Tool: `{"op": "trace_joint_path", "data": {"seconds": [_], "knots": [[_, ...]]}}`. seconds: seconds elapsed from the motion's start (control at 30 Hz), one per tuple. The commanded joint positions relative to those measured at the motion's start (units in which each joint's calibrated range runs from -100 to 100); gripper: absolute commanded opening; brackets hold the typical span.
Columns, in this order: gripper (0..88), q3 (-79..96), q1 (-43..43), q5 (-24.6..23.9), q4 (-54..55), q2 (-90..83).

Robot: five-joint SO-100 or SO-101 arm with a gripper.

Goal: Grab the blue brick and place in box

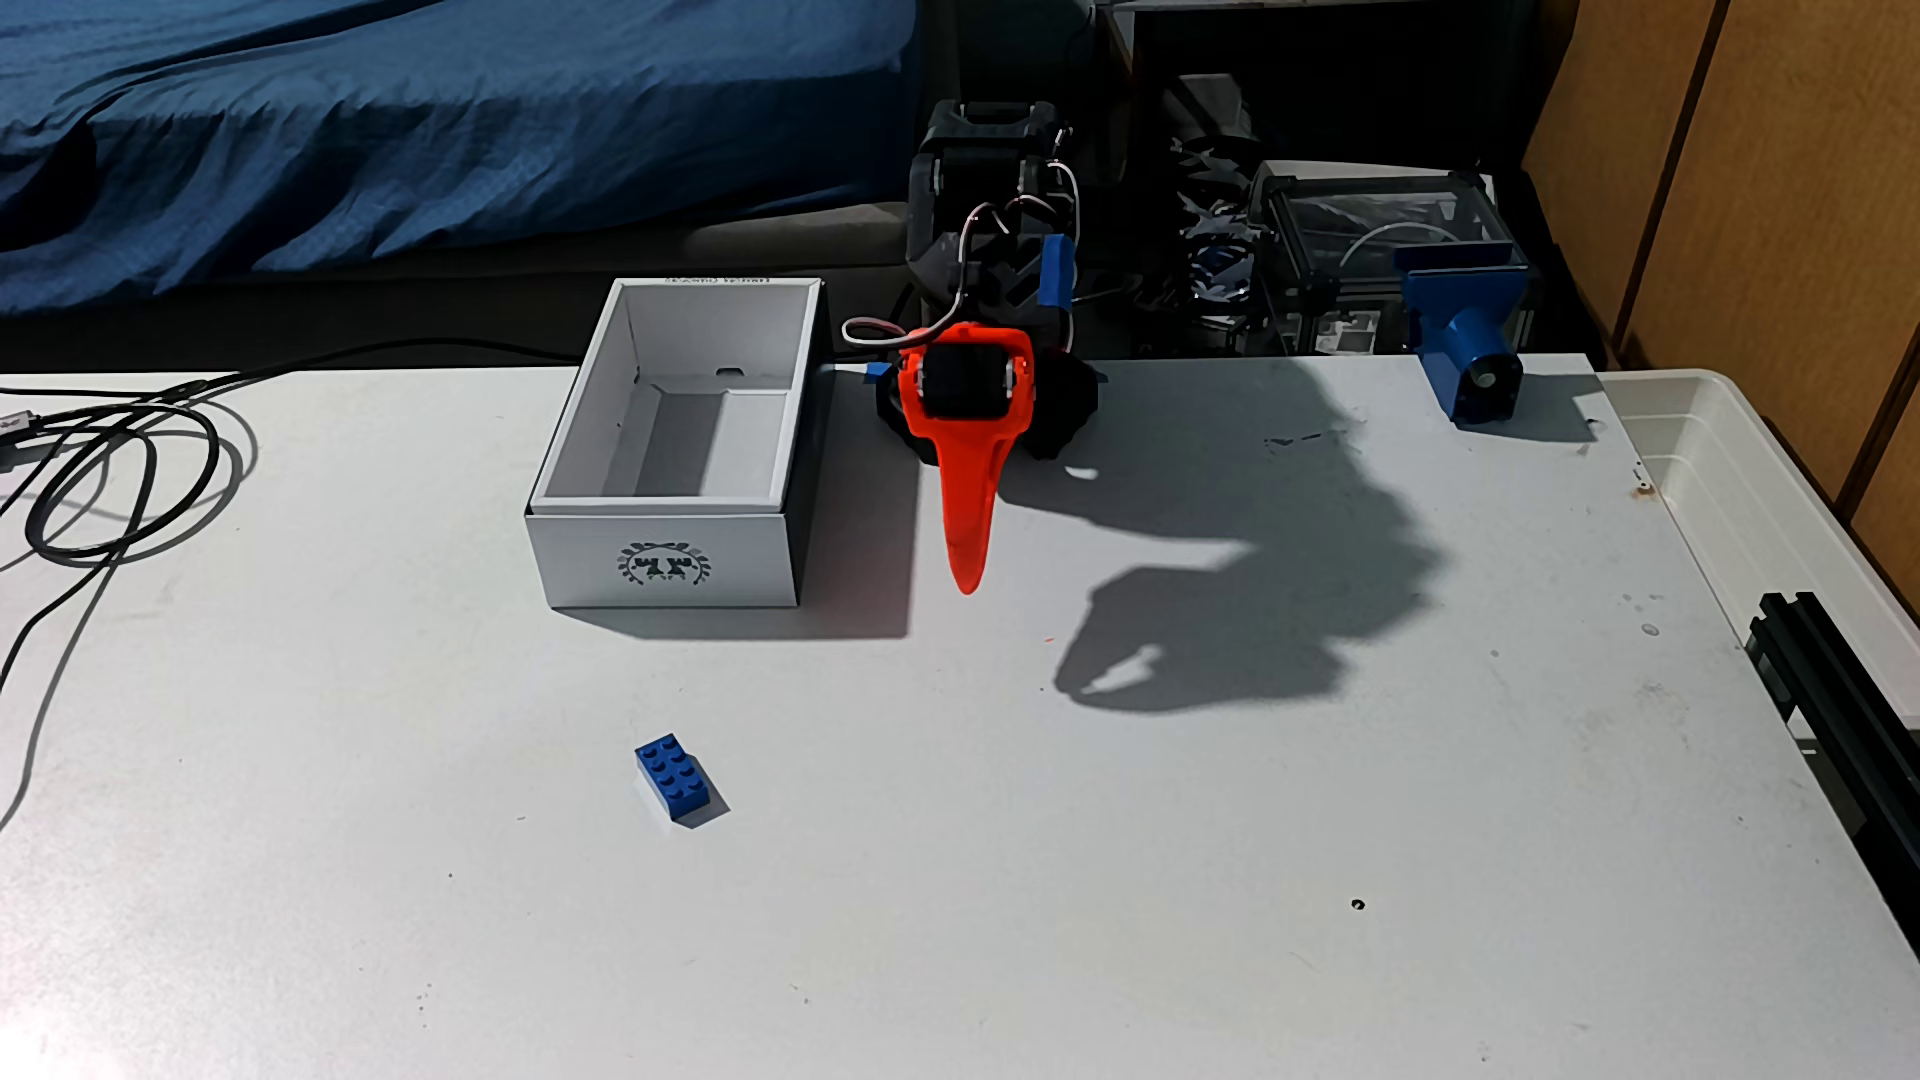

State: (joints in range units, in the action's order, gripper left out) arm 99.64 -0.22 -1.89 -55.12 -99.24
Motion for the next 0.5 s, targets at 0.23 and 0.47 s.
{"op": "trace_joint_path", "data": {"seconds": [0.23,0.47], "knots": [[0.8,-1.24,-0.3,0.18,0.1,-0.76],[0.8,-1.06,0.0,0.18,0.7,-0.76]]}}
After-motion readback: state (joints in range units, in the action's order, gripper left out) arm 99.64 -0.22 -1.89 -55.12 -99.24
